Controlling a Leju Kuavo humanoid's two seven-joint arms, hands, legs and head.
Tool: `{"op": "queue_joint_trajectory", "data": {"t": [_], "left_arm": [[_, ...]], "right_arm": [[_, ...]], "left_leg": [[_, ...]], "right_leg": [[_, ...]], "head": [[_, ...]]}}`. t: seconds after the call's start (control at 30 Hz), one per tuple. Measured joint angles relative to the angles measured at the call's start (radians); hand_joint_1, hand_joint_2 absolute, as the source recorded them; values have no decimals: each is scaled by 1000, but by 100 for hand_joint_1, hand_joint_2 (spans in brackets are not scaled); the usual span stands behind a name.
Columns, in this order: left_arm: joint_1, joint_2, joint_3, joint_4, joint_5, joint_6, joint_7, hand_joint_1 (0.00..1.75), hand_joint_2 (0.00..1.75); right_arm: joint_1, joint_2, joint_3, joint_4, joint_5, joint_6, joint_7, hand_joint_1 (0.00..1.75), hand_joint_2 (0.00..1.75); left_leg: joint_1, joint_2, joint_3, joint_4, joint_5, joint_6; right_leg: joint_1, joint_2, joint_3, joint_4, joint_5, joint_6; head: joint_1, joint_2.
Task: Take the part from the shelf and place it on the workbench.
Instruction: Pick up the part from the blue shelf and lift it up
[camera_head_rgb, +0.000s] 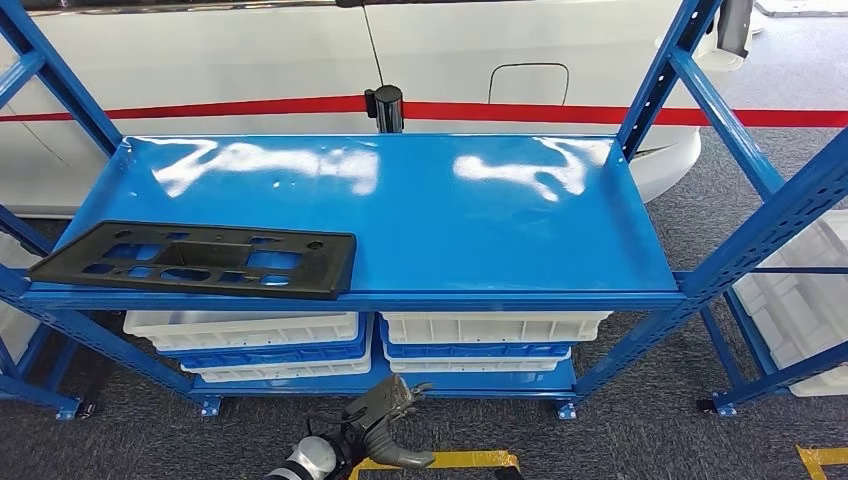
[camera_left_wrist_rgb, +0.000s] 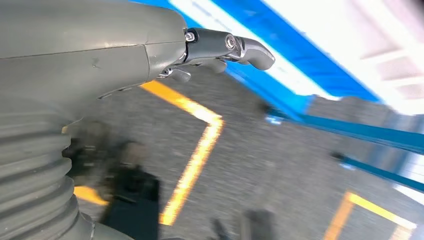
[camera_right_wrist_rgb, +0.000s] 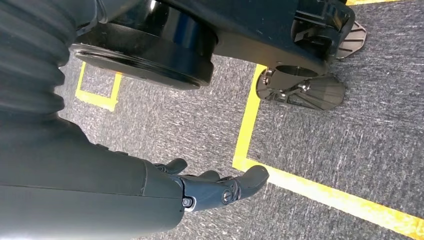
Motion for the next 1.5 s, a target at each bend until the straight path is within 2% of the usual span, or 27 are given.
{"op": "queue_joint_trajectory", "data": {"t": [0.1,0.37,0.5,0.6,0.67,0.9,1.1,1.2,1.3,1.37,1.5], "left_arm": [[-2,0,-60,-21,76,-41,-41,0,175],[-3,0,-92,-33,110,-64,-58,0,175],[-10,0,-180,-68,169,-110,-89,0,175],[-28,3,-370,-170,309,-163,-140,0,175],[-32,7,-448,-244,411,-173,-153,0,175],[31,39,-535,-499,647,-154,-73,0,175],[74,70,-587,-664,710,-121,-70,0,175],[100,84,-613,-745,731,-55,-69,0,175],[126,101,-633,-836,697,81,-63,0,175],[145,113,-641,-897,609,230,-49,0,175],[193,136,-645,-1007,288,617,8,0,175]], "right_arm": [[0,1,1,0,2,0,0,0,175],[0,1,1,0,5,1,0,0,175],[0,1,1,0,14,2,0,0,175],[-1,6,2,-1,13,3,-7,0,175],[0,7,2,-1,-2,1,-17,0,175],[20,6,-7,-1,-51,-17,-46,0,175],[30,6,-17,-1,-68,-23,-51,0,175],[32,6,-22,-1,-84,-27,-54,0,175],[34,6,-31,-1,-107,-35,-57,0,175],[35,6,-39,-1,-127,-41,-59,0,175],[40,7,-62,-1,-167,-53,-60,0,175]], "left_leg": [[0,0,0,0,0,0],[0,0,0,0,0,0],[0,0,0,0,0,0],[0,0,0,0,0,0],[0,0,0,0,0,0],[0,0,-1,0,0,0],[0,0,-2,0,0,0],[0,0,-2,0,0,0],[0,0,-2,0,0,0],[0,0,-2,0,0,0],[0,0,-2,0,0,0]], "right_leg": [[0,0,0,0,0,0],[0,0,0,0,0,0],[0,0,0,0,0,0],[0,0,0,0,0,0],[0,0,0,0,0,0],[0,0,-1,0,0,0],[0,0,-1,0,0,0],[0,0,-1,0,0,0],[0,0,-1,0,0,0],[0,0,-1,0,0,0],[0,0,-1,0,0,0]], "head": [[0,0],[0,0],[0,0],[0,0],[0,0],[0,0],[0,0],[0,0],[0,0],[0,0],[0,0]]}}
